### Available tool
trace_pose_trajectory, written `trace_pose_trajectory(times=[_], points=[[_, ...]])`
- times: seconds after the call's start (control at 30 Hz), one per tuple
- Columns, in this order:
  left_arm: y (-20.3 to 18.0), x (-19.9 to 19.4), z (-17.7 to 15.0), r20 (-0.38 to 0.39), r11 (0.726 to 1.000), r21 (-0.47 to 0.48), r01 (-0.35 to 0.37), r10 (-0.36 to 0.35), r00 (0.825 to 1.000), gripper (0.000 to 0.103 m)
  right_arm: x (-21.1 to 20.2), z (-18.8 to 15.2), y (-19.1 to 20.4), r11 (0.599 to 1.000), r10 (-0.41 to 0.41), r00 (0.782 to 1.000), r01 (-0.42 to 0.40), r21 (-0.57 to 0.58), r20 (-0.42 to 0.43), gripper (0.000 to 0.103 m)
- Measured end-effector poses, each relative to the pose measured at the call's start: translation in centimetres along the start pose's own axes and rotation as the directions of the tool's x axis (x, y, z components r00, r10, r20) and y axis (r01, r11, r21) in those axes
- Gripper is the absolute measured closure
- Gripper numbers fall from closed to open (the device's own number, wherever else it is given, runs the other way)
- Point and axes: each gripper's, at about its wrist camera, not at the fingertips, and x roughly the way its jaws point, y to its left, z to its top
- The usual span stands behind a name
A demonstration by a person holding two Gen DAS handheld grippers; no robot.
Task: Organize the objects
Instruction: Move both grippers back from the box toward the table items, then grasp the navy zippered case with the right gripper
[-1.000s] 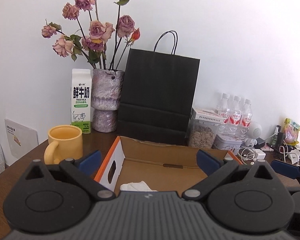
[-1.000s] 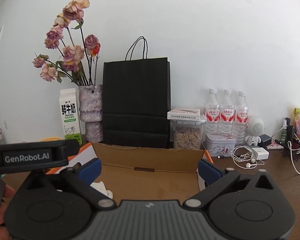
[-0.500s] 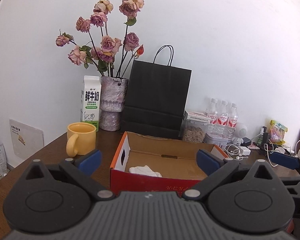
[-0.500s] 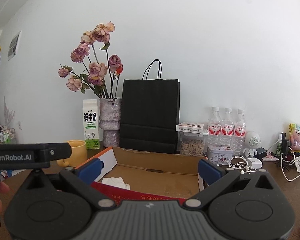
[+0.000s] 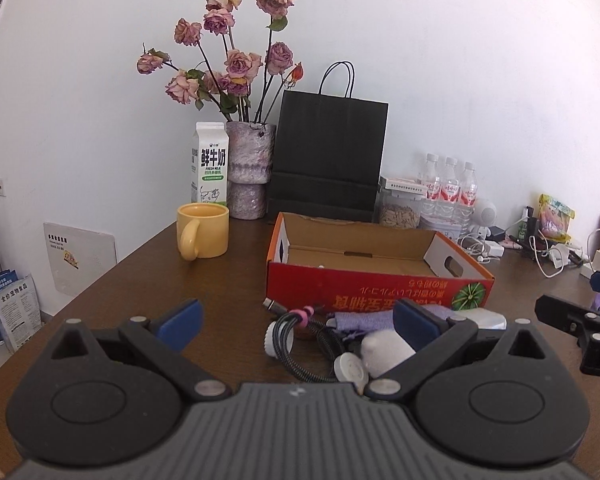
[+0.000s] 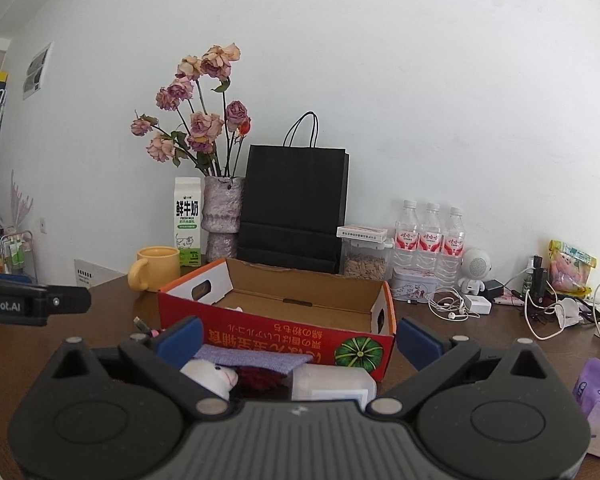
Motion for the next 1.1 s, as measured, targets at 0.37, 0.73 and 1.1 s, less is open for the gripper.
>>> trace_pose_trajectory(times=[0.37,0.73,1.1], points=[[1.3,-1.6,-3.3,-0.086,1.0,0.027,-0.002,0.005,0.996,0.0,-2.6,-4.5,-0.4,1.0,-0.017,0.991,0.015,-0.01,-0.131,0.0],[1.6,-1.4,-5.0,-0.151,1.0,0.032,0.0,0.005,0.988,0.0,-1.1,-6.3,0.3,0.999,0.032,0.971,-0.024,0.036,-0.236,0.0],[1.3,-0.9,-5.4,-0.167,0.999,0.041,0.003,0.004,0.986,0.0,4.7,-7.1,1.6,0.996,0.04,0.921,-0.006,0.089,-0.387,0.0]])
